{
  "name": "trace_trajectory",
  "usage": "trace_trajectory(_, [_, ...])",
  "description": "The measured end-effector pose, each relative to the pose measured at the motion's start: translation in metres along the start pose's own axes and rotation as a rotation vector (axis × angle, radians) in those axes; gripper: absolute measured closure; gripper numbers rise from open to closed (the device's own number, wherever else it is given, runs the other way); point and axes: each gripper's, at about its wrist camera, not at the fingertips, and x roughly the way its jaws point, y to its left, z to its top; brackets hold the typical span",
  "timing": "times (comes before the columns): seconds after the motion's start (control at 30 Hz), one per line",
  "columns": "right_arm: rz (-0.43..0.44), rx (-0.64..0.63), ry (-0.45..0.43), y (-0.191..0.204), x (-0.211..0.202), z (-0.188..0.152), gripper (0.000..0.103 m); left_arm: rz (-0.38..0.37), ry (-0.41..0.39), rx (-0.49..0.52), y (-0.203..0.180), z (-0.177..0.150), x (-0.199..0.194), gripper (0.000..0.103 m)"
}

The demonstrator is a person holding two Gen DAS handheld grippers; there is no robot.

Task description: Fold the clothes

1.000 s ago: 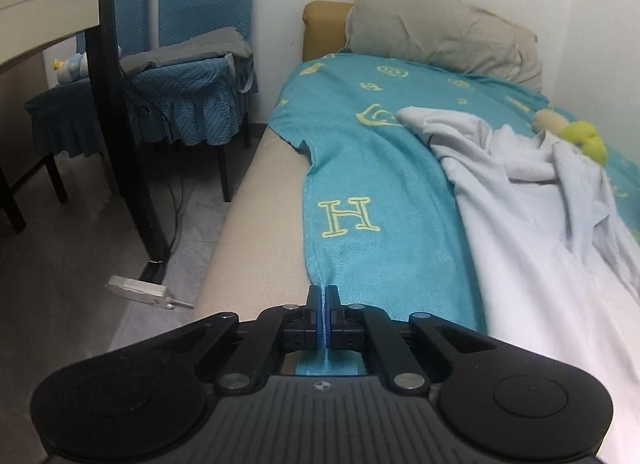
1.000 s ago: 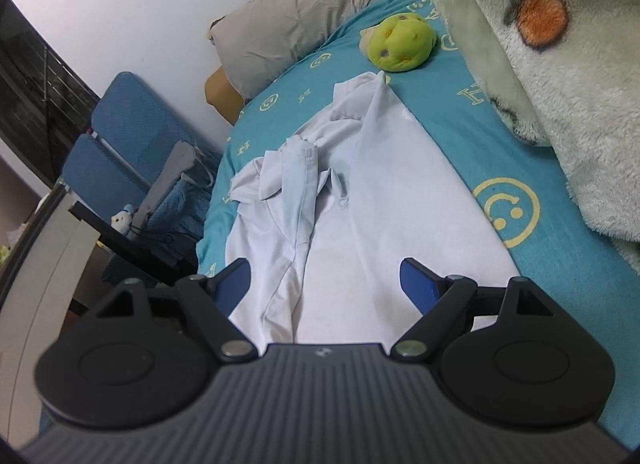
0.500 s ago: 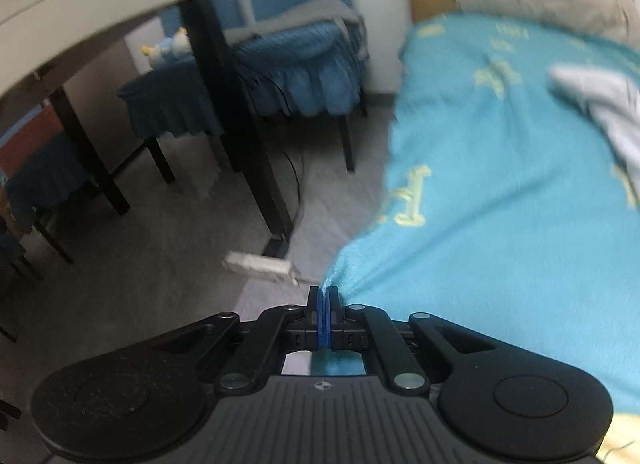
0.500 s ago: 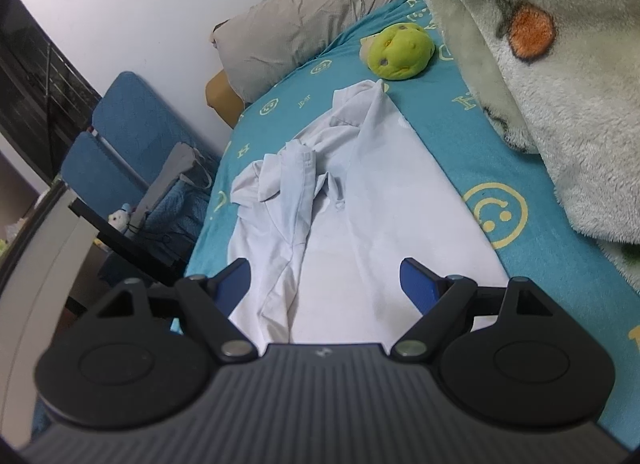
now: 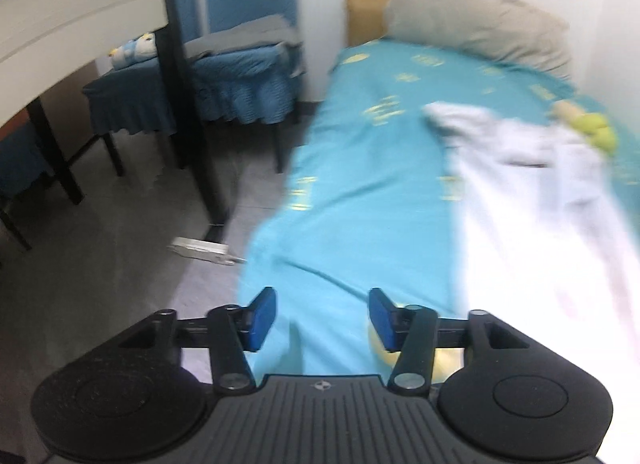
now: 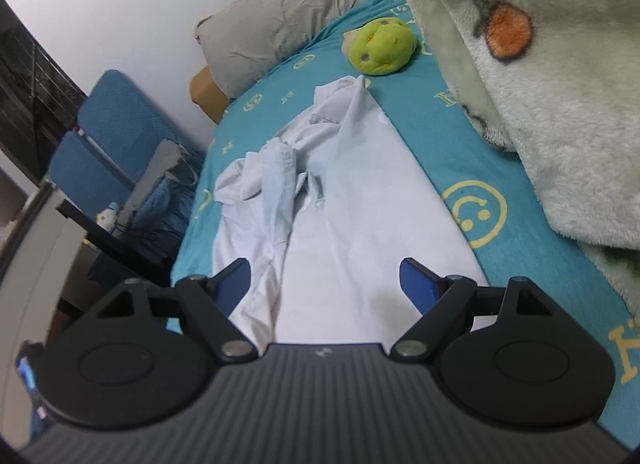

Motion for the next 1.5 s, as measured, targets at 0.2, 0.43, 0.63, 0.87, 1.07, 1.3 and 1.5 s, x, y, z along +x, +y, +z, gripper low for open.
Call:
trace_trajectory(0.2, [0.048, -0.102, 0.026, 0.031, 0.018, 0.023, 0.033, -0.232, -0.016, 0.058, -0.057, -0.067, -0.083, 0.039])
trace_trajectory(0.43, [0.044, -0.212, 0.025, 0.064, 0.121, 0.072, 0.033, -0.311, 0.063, 0.155, -0.104, -0.120, -0.067, 0.047])
trace_trajectory(0.63, [-0.014, -0.275, 0.038, 0.074, 0.221, 0.089, 0.033, -0.352, 0.098, 0.169, -0.098, -0.124, -0.042, 0.080])
trace_trajectory(0.87, [-0.123, -0.432, 0.064, 0.090, 0.273, 0.073, 0.090, -0.418, 0.118, 0.236, -0.111, -0.124, -0.039, 0.075])
trace_trajectory(1.07, [0.017, -0.409, -0.028, 0.111, 0.249, 0.093, 0.095, -0.462, 0.083, 0.195, -0.106, -0.119, -0.049, 0.073])
trace_trajectory(1.3, [0.033, -0.477, -0.053, 0.128, 0.252, 0.131, 0.095, -0.482, 0.081, 0.194, -0.108, -0.117, -0.043, 0.073])
trace_trajectory(1.5, [-0.016, -0.449, 0.020, 0.102, 0.287, 0.119, 0.092, -0.472, 0.114, 0.159, -0.105, -0.114, -0.026, 0.071])
